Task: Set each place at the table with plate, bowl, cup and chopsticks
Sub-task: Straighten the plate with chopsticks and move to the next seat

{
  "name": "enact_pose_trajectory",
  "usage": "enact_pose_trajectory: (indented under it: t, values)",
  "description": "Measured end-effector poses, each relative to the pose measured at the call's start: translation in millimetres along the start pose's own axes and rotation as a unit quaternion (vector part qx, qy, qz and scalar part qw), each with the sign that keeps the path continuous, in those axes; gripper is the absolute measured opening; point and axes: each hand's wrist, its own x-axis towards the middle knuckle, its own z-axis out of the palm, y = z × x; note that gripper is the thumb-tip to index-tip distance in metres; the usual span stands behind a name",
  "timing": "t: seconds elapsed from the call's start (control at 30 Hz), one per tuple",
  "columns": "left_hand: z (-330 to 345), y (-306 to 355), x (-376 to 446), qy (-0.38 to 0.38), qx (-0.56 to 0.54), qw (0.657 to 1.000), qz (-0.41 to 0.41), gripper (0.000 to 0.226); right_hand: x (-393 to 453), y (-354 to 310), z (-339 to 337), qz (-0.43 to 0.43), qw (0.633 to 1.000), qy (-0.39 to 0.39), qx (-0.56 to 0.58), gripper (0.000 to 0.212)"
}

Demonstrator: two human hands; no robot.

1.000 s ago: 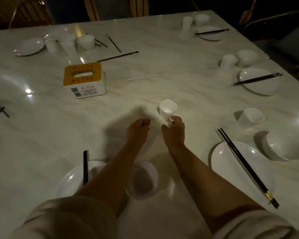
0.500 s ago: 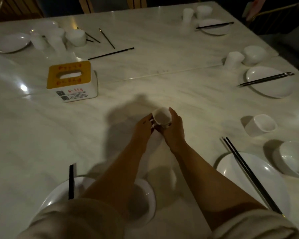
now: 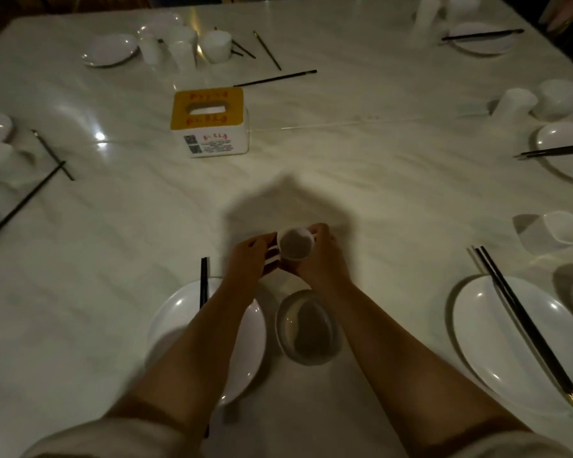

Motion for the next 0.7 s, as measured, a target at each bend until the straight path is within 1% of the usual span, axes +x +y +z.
enact_pose_trajectory:
  t: [0.1,0.23,0.4,0.5,0.53,0.6,0.7]
  values:
    - [-9.7,-9.1,1.5,0.008,0.01,1.0,-0.006,0.03,-8.4,-6.2,6.9,0.0,1.0,-0.011,-0.023,0.08]
    - [-15.0,-15.1,4.4,-0.002,0.045,0.999,-0.013,0.029,-14.7,-13.1,11.0,0.013,0.999,-0.011,-0.041,0.082]
    - [-16.6,-14.4,3.7,-0.017,0.053,0.998,-0.004,0.028,-20.3,-16.6,11.9,0.036,0.998,-0.007,-0.054,0.083]
    - [-18.4,-12.7,1.4,-0.013,0.046,0.999,-0.001,0.03,-28.2,-21.8,11.5,0.022,0.991,0.023,-0.133,0.09]
    - [-20.0,-10.8,-0.4,-0.004,0.048,0.999,0.005,0.031,-31.4,-24.2,12.6,0.001,0.986,0.044,-0.159,0.087]
    - [-26.1,-6.2,-5.6,0.014,0.051,0.998,0.031,0.032,-39.8,-29.9,18.0,-0.05,0.98,0.077,-0.176,0.072]
    - [-44.6,2.5,-16.4,0.029,0.043,0.996,0.077,0.032,-53.8,-39.2,36.0,-0.095,0.984,0.078,-0.131,0.05]
